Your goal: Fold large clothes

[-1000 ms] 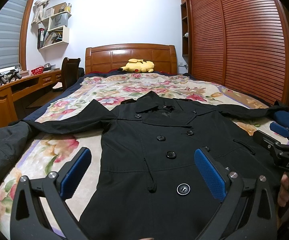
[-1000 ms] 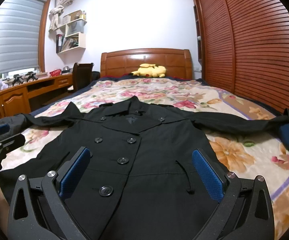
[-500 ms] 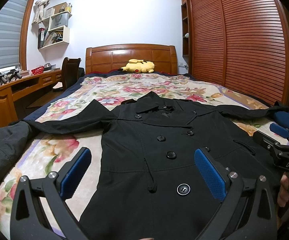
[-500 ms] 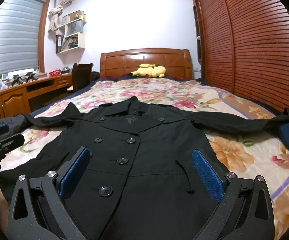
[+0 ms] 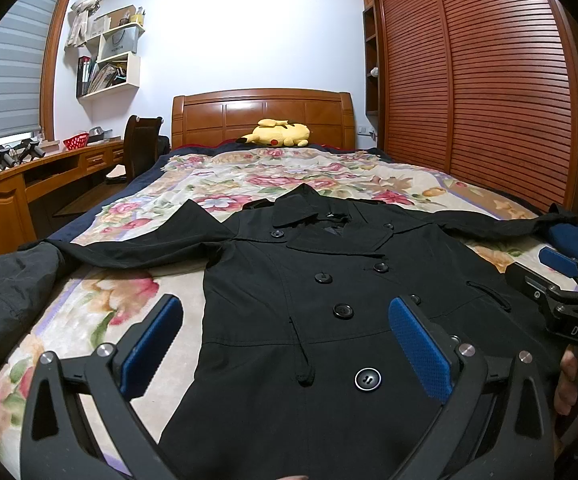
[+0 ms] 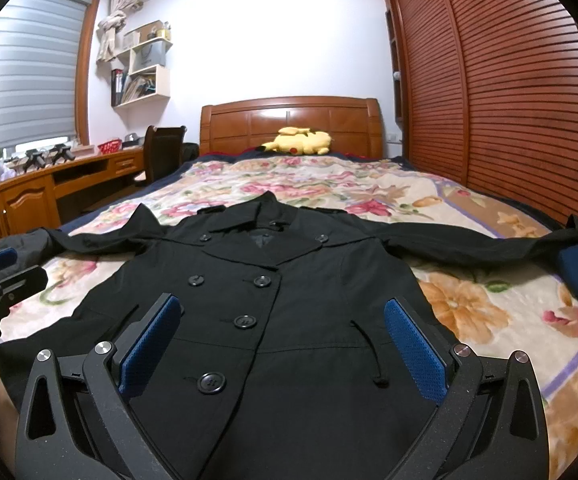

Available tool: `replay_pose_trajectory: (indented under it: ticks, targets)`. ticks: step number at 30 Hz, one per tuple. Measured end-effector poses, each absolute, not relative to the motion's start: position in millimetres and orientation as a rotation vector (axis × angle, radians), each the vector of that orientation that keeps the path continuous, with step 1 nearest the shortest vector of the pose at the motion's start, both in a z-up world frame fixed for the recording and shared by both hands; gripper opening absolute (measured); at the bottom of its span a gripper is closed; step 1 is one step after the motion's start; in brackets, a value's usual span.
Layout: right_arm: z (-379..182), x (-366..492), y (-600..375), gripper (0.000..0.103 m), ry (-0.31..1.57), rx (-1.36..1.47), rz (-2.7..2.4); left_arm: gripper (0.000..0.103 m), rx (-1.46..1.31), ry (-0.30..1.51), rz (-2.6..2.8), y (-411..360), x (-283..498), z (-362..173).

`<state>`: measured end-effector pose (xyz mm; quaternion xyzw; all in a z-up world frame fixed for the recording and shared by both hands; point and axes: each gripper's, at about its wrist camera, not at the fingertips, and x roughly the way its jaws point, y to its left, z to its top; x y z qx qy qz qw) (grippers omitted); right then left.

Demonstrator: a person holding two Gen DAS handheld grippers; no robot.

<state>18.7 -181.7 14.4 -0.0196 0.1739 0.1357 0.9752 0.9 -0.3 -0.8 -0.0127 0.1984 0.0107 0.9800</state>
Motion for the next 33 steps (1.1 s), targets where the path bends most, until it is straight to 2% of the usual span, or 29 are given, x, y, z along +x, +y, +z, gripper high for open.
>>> replay_pose_trajectory:
  ticks: [33]
  targets:
    - [16.0,17.1,-179.9,0.103,0.351,-0.038,0.274,0.103,-0.027,0.399,0.021,1.0,0.8,-0.4]
